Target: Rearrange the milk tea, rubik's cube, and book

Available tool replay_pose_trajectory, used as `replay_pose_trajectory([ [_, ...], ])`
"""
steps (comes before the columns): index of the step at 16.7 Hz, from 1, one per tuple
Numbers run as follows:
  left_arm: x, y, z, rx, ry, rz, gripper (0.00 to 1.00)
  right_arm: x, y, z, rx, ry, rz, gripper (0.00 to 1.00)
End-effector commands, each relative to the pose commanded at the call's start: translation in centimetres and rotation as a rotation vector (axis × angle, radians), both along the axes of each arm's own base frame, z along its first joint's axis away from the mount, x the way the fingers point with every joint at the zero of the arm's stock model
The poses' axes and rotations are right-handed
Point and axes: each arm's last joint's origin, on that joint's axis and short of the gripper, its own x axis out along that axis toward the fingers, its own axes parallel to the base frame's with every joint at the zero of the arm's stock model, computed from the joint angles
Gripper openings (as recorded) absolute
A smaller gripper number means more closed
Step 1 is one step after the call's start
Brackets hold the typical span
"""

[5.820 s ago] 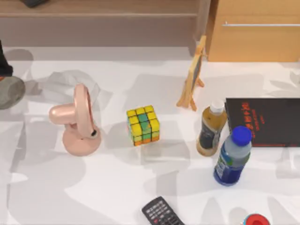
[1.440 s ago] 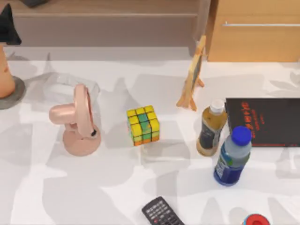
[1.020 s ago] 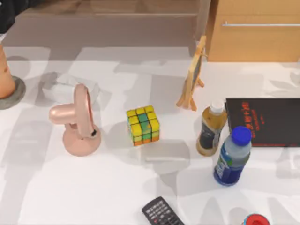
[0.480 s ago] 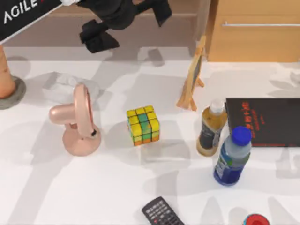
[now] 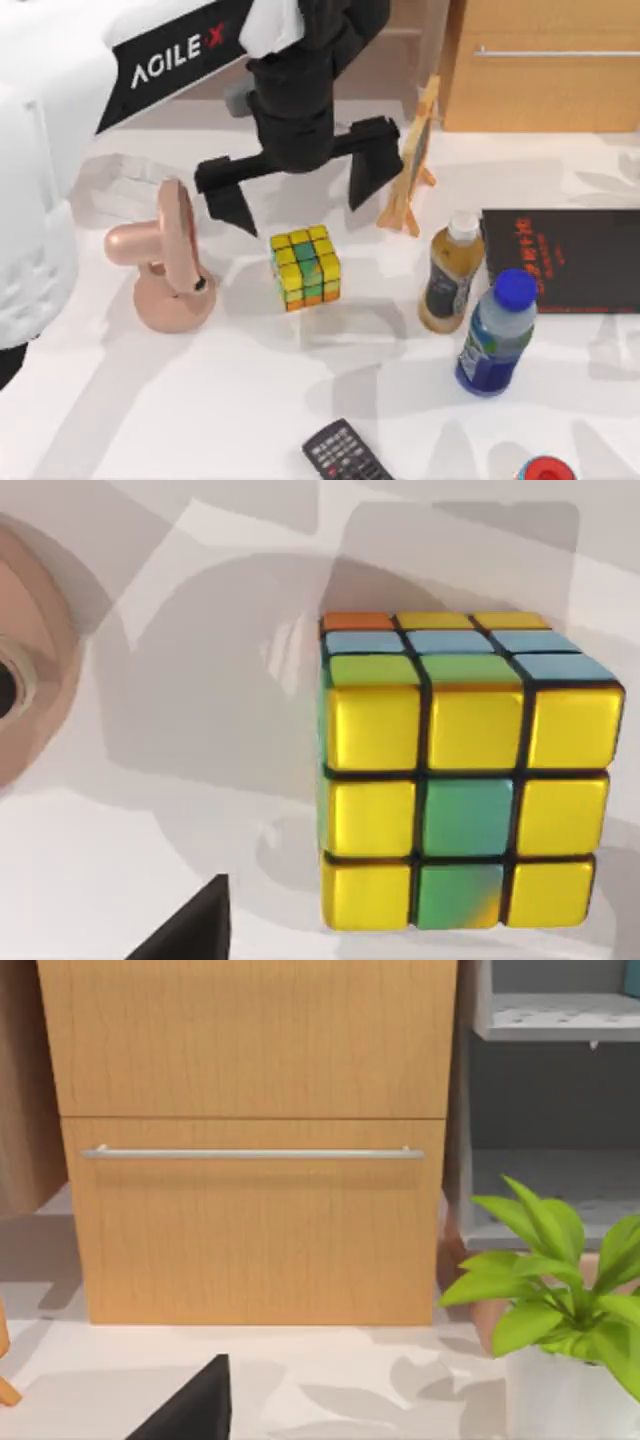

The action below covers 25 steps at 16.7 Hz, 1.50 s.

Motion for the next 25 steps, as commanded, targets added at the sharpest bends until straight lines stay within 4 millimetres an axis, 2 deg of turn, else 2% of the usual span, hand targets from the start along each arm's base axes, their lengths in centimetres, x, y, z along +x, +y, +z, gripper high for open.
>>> replay_pose_trajectory([
  [7, -0.2, 0.0, -0.2, 0.016, 0.018, 0.003, 1.0, 0.0, 0.0, 0.0, 0.0, 0.0, 0.0, 1.0],
  [9, -0.5, -0.3, -1.2, 0.018, 0.022, -0.003, 1.0, 0.0, 0.0, 0.0, 0.0, 0.0, 0.0, 1.0],
  [15, -0.4, -0.4, -5.9, 0.019, 0.022, -0.003, 1.0, 0.0, 0.0, 0.0, 0.0, 0.0, 0.0, 1.0],
  [20, -0.3, -0.2, -6.3, 0.019, 0.02, 0.0, 1.0, 0.0, 0.0, 0.0, 0.0, 0.0, 0.0, 1.0],
  [25, -0.3, -0.2, -6.3, 0.019, 0.02, 0.0, 0.62, 0.0, 0.0, 0.0, 0.0, 0.0, 0.0, 1.0],
])
